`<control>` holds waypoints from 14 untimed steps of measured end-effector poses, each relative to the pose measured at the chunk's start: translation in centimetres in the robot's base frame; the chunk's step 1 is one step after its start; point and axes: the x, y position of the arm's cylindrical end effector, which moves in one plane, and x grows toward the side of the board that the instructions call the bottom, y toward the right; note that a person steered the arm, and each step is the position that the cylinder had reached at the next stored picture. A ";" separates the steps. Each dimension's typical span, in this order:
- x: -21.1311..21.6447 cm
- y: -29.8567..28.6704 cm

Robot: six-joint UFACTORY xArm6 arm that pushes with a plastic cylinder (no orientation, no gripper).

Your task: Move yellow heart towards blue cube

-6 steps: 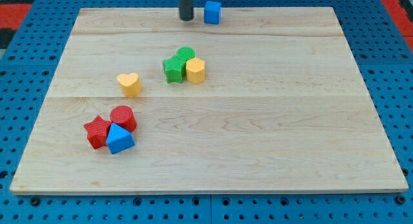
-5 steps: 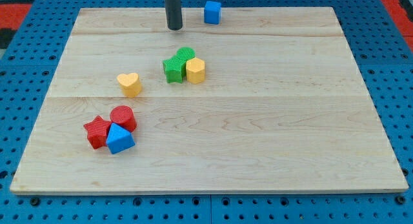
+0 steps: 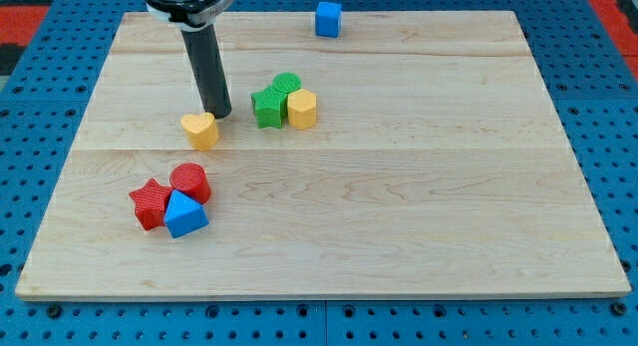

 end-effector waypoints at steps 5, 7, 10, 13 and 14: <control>4.5 -3.5; 9.3 -1.3; 11.5 -4.6; 7.2 -7.1; 5.3 -5.3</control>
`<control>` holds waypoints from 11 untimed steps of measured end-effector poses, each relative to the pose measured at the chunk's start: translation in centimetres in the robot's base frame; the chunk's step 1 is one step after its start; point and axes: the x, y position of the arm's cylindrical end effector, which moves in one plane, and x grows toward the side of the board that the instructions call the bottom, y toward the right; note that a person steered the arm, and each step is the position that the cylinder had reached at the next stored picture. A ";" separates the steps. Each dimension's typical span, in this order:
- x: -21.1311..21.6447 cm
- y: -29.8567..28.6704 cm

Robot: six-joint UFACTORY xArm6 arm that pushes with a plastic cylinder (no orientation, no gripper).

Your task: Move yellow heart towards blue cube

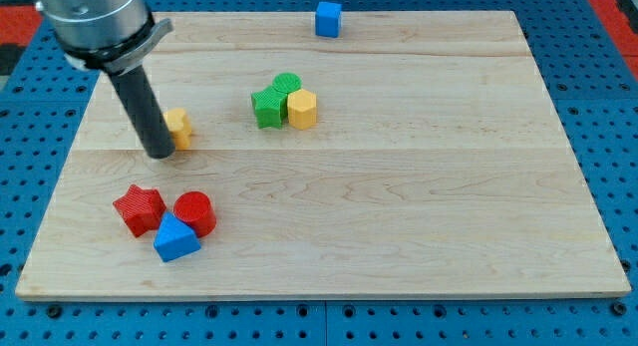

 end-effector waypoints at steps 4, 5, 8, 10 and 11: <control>-10.2 4.1; -12.1 5.6; -19.0 6.1; -20.9 9.8; -22.6 12.3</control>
